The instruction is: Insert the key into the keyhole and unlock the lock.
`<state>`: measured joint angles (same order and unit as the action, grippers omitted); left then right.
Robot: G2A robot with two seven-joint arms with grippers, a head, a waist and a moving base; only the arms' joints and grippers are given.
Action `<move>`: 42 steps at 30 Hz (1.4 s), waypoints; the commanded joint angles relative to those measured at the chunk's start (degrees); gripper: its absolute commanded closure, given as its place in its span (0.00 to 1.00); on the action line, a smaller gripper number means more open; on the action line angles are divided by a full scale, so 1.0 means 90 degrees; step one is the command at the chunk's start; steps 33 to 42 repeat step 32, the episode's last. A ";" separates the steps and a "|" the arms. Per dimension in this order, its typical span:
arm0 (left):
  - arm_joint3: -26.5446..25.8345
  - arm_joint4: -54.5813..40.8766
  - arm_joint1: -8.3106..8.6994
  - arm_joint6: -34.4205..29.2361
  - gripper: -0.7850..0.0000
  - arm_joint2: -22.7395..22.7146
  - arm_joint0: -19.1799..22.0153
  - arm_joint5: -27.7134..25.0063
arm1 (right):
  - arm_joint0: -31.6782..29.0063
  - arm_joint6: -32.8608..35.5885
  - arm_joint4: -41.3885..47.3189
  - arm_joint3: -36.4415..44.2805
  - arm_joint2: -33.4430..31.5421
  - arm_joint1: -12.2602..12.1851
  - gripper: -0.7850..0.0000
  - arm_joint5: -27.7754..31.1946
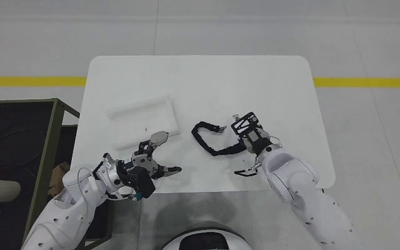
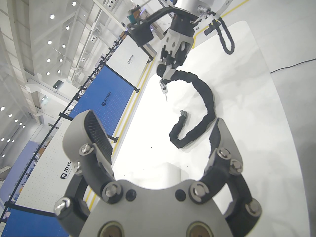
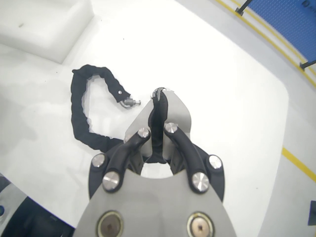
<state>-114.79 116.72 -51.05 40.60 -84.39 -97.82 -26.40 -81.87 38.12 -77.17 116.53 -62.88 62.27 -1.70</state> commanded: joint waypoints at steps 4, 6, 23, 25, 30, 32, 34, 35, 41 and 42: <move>0.0000 0.0000 0.0000 0.0000 0.00 0.0000 0.0000 0.0000 | -0.0027 -0.0082 0.0926 -0.0495 0.0018 0.0091 0.00 -0.0294; 0.0000 0.0000 0.0000 0.0000 0.00 0.0000 0.0000 0.0000 | -0.0079 -0.0162 0.1243 -0.0456 -0.0048 0.0109 0.00 -0.0319; 0.0000 0.0000 0.0000 0.0000 0.00 0.0000 0.0000 0.0000 | -0.0642 -0.0710 0.2487 0.0206 -0.0875 0.0092 0.00 -0.0338; 0.0000 0.0000 0.0000 0.0000 0.00 0.0000 0.0000 0.0000 | -0.0642 -0.0710 0.2483 0.0206 -0.0875 0.0092 0.00 -0.0338; 0.0000 0.0000 0.0000 0.0000 0.00 0.0000 0.0000 0.0000 | -0.0642 -0.0710 0.2484 0.0206 -0.0875 0.0092 0.00 -0.0338; 0.0000 0.0000 0.0000 0.0000 0.00 0.0000 0.0000 0.0000 | -0.0642 -0.0710 0.2484 0.0206 -0.0875 0.0092 0.00 -0.0338; 0.0000 0.0000 0.0000 0.0000 0.00 0.0000 0.0000 0.0000 | -0.0642 -0.0710 0.2484 0.0206 -0.0875 0.0092 0.00 -0.0338; 0.0000 0.0000 0.0000 0.0000 0.00 0.0000 0.0000 0.0000 | -0.0642 -0.0710 0.2484 0.0206 -0.0875 0.0092 0.00 -0.0338; 0.0000 0.0000 0.0000 0.0000 0.00 0.0000 0.0000 0.0000 | -0.0642 -0.0710 0.2484 0.0206 -0.0875 0.0092 0.00 -0.0338; 0.0000 0.0000 0.0000 0.0000 0.00 0.0000 0.0000 0.0000 | -0.0642 -0.0710 0.2484 0.0206 -0.0875 0.0092 0.00 -0.0338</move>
